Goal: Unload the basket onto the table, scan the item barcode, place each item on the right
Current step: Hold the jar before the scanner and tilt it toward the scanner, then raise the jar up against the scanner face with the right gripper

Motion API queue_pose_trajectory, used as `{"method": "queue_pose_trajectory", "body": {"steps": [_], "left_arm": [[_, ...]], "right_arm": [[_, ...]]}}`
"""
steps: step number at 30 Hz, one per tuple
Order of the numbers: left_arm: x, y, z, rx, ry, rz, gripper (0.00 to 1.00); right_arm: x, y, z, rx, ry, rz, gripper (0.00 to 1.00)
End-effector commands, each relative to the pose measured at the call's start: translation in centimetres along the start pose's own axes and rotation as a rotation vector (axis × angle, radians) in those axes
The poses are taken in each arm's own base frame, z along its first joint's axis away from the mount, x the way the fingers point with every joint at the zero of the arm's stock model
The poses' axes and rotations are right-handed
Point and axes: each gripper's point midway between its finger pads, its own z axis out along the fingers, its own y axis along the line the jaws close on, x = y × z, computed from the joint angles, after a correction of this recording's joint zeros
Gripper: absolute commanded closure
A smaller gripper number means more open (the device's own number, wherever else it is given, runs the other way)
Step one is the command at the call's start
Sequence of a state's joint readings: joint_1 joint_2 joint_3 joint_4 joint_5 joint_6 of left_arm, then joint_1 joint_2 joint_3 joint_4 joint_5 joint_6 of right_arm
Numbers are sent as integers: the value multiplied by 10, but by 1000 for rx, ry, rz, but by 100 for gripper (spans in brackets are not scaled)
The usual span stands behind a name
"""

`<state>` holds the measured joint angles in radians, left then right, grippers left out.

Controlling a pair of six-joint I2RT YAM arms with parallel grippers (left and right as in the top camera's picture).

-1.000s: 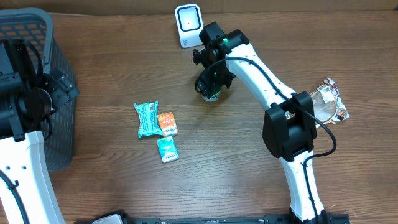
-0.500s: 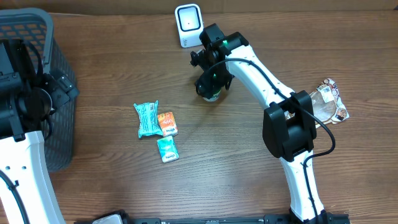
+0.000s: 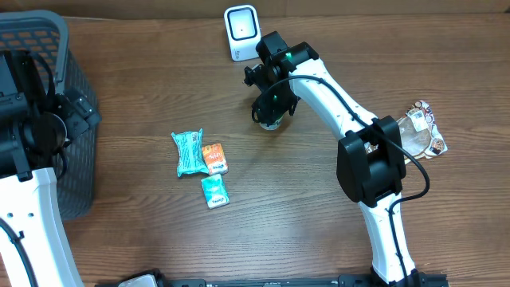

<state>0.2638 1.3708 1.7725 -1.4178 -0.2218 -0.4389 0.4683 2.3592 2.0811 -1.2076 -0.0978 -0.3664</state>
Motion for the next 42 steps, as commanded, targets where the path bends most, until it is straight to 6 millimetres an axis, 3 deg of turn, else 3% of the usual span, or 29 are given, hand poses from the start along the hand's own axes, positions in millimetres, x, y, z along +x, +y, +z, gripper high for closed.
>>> {"method": "queue_pose_trajectory", "body": {"steps": [1,7,11,14,25,30,36,42], "left_arm": [[-5,3,-3,-10,-19,-10,0],[-5,2,-3,-9,-18,-10,1],[-5,3,-3,-10,-18,-9,1],[-5,3,-3,-10,-18,-10,1],[-5,2,-3,-9,-18,-10,1],[-5,3,-3,-10,-18,-10,0],[-5,3,-3,-10,-18,-10,0],[-5,2,-3,-9,-18,-10,0]], "right_arm": [[2,-5,-6,-6,-5,18,35],[2,-3,-12,-14,-1,109,38],[-2,12,-29,-95,-11,170,51],[-6,28,-47,-179,-23,182,51],[-17,83,-121,-523,-93,196,47],[-25,103,-167,-755,-186,175,47],[-32,100,-218,-957,-336,174,51],[-28,92,-261,-1015,-470,119,51]]}}
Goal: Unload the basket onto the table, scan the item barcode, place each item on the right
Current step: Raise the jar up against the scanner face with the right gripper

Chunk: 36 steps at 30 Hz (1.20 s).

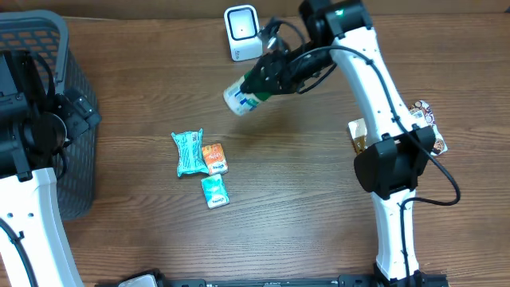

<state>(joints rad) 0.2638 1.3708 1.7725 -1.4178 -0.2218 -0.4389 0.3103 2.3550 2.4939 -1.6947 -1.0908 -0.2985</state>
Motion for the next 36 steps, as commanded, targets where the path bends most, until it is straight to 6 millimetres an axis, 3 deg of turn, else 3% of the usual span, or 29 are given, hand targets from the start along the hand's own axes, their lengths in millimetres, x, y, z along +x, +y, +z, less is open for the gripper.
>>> {"method": "queue_pose_trajectory", "body": {"steps": [1,11,21,28,36], "left_arm": [[-5,3,-3,-10,-18,-9,1],[-5,3,-3,-10,-18,-10,0],[-5,2,-3,-9,-18,-10,0],[-5,3,-3,-10,-18,-10,1],[-5,3,-3,-10,-18,-10,0]], "right_arm": [[-5,70,-36,-120,-110,-173,51],[8,109,-74,-14,-186,-310,50],[19,117,-74,106,-171,-365,51],[19,93,-53,318,-97,-379,51],[-15,28,-39,860,-134,-278,51]]}}
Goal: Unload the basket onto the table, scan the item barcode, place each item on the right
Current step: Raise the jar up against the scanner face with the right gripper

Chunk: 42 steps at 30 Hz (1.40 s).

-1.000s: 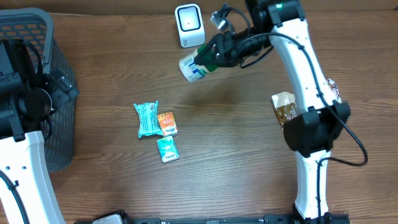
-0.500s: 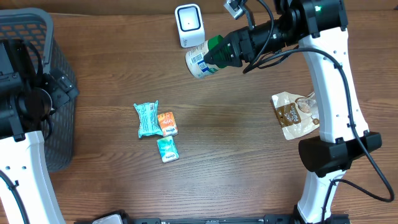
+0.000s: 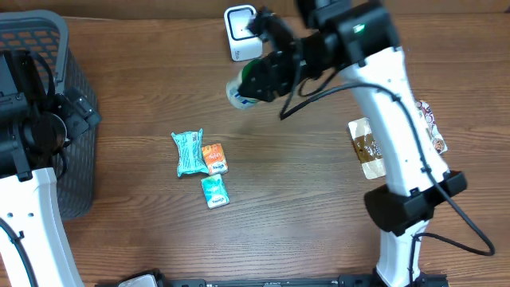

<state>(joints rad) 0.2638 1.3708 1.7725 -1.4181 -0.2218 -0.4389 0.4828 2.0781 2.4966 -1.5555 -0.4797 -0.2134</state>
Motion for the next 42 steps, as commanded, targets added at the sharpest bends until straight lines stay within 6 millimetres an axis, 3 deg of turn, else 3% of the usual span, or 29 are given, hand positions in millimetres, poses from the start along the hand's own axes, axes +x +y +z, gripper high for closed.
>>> {"method": "queue_pose_trajectory", "body": {"steps": [1,7,13,21,26,33,37,42], "left_arm": [[-5,2,-3,-9,-18,-10,0],[-5,3,-3,-10,-19,-10,1],[-5,2,-3,-9,-18,-10,0],[-5,2,-3,-9,-18,-10,0],[-5,2,-3,-9,-18,-10,0],[-5,2,-3,-9,-19,-10,0],[-5,3,-3,-10,-19,-10,1],[-5,2,-3,-9,-19,-10,0]], "right_arm": [[-9,-43,9,344,1,49,51],[-32,-89,43,622,-25,-4,51],[-71,-146,65,836,-150,-39,51],[-122,-180,80,907,-305,-212,55],[-132,-200,95,960,-283,-370,56],[-130,-232,111,1011,-225,-487,55],[-129,-247,108,1050,-181,-571,55],[-143,-250,95,1092,-237,-593,55]]}}
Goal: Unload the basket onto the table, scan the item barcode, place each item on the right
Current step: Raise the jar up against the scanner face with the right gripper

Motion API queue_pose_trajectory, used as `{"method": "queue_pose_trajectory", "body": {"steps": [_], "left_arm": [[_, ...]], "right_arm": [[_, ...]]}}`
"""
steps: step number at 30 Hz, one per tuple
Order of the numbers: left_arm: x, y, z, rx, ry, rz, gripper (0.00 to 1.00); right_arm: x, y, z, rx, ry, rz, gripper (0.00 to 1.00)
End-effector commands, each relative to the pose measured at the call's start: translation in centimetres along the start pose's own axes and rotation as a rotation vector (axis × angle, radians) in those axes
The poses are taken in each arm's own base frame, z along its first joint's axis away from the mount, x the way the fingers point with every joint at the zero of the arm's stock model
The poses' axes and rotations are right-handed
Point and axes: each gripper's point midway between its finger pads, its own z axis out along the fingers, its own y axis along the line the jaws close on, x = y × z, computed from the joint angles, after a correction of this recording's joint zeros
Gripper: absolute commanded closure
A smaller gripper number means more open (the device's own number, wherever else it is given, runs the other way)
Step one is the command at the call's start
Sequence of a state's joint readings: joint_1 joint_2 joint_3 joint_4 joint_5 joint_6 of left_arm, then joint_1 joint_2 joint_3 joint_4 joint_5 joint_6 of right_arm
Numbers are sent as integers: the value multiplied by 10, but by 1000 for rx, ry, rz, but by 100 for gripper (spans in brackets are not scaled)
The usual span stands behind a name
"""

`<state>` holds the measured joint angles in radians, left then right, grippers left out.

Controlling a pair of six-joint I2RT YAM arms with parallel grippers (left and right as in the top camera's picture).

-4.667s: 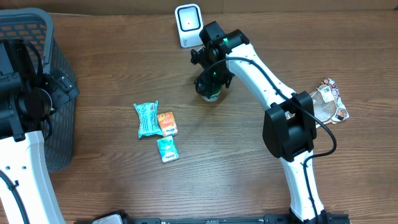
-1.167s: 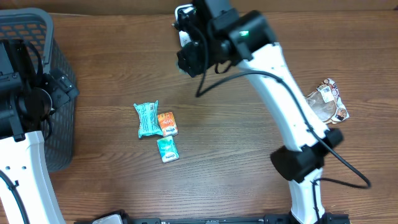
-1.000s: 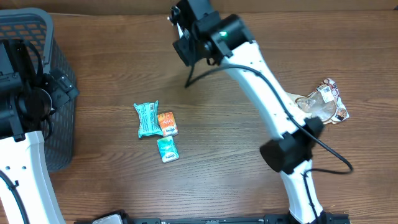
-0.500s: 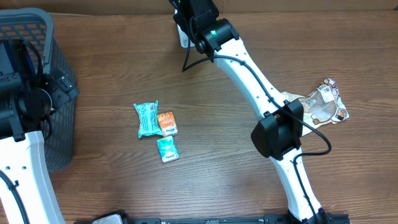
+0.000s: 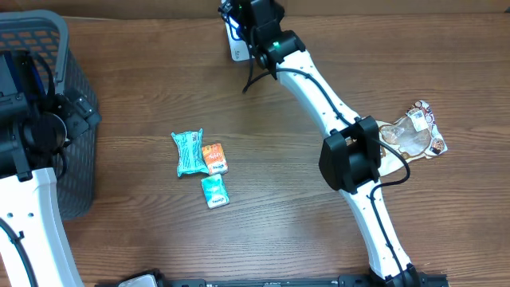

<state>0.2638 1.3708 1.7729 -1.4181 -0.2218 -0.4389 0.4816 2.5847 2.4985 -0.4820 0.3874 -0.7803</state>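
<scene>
My right arm reaches to the far edge of the table, and its gripper (image 5: 241, 19) hangs right over the white barcode scanner (image 5: 235, 51). Only the scanner's lower left corner shows beneath the black wrist. The white and green bottle is hidden from the overhead view, so what the fingers hold does not show. My left gripper (image 5: 78, 110) rests at the left by the basket, with its jaws too dark to read.
A teal packet (image 5: 188, 151), an orange packet (image 5: 214, 158) and a green packet (image 5: 214, 191) lie together left of centre. Clear snack bags (image 5: 414, 131) lie at the right beside my right arm. A dark mesh basket (image 5: 60, 48) stands at the far left.
My right gripper was holding the white and green bottle in the air just in front of the scanner. Now it is over the scanner itself and the bottle is out of sight.
My right gripper was first down on the bottle standing on the table in front of the scanner. Then it held the bottle tilted in the air, left of that spot, then nearer the scanner. Now the gripper covers the scanner. The left arm has stayed still.
</scene>
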Motion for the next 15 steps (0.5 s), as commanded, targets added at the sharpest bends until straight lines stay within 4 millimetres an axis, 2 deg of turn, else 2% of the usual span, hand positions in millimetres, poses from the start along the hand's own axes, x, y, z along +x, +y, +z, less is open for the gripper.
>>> {"method": "queue_pose_trajectory", "body": {"steps": [1,6,15], "left_arm": [[-5,2,-3,-9,-18,-10,0],[-5,3,-3,-10,-18,-10,0],[-5,3,-3,-10,-18,-10,1]], "right_arm": [[-18,-36,-11,89,-53,-27,55],[-29,-41,-10,120,-101,-76,55],[-27,-23,1,76,-119,-188,52]]}}
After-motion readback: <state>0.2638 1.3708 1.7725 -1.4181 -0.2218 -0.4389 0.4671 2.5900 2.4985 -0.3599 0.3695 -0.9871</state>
